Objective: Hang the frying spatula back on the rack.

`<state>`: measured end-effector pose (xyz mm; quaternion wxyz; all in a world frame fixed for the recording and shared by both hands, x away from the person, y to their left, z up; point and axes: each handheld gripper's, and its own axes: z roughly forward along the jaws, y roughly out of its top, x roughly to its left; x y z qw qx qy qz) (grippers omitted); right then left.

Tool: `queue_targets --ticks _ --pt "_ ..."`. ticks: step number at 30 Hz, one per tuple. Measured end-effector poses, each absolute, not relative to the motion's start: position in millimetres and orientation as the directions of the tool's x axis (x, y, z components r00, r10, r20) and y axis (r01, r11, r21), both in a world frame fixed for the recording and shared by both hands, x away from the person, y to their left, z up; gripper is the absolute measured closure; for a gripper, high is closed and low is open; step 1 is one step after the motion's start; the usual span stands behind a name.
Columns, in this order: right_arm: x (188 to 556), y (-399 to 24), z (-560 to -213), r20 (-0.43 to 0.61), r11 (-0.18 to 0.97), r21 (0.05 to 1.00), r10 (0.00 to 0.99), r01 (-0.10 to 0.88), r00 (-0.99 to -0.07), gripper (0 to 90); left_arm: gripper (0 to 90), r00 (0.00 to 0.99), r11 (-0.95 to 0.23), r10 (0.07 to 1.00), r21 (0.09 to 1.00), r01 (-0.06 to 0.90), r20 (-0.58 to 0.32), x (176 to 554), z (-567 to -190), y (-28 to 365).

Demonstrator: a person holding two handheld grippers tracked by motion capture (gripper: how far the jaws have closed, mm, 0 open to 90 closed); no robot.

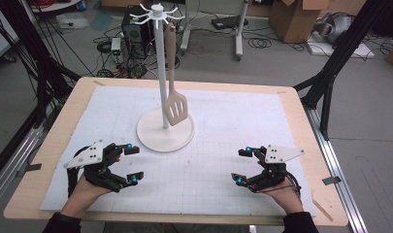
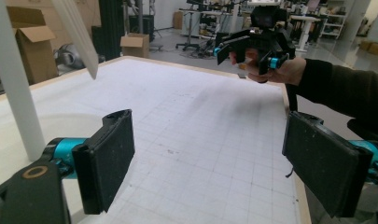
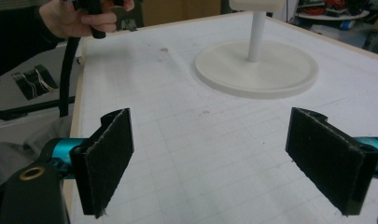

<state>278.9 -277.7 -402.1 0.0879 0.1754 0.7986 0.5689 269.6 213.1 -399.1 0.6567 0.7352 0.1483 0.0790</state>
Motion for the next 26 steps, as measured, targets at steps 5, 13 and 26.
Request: queue_targets --ticks 5,13,26 --pt "280 -278 -408 0.089 0.297 0.931 0.382 0.213 -0.92 13.2 17.3 0.932 -0.101 0.349 0.986 0.136 -0.093 273 -407 218" --pt "282 -281 -410 0.11 0.288 0.928 0.39 0.234 -0.914 13.0 17.4 0.92 -0.092 0.378 0.984 0.151 -0.105 276 -413 227" --pt "284 -280 -412 0.115 0.297 0.922 0.4 0.247 -0.909 12.4 17.6 0.911 -0.089 0.397 0.983 0.161 -0.113 279 -415 230"
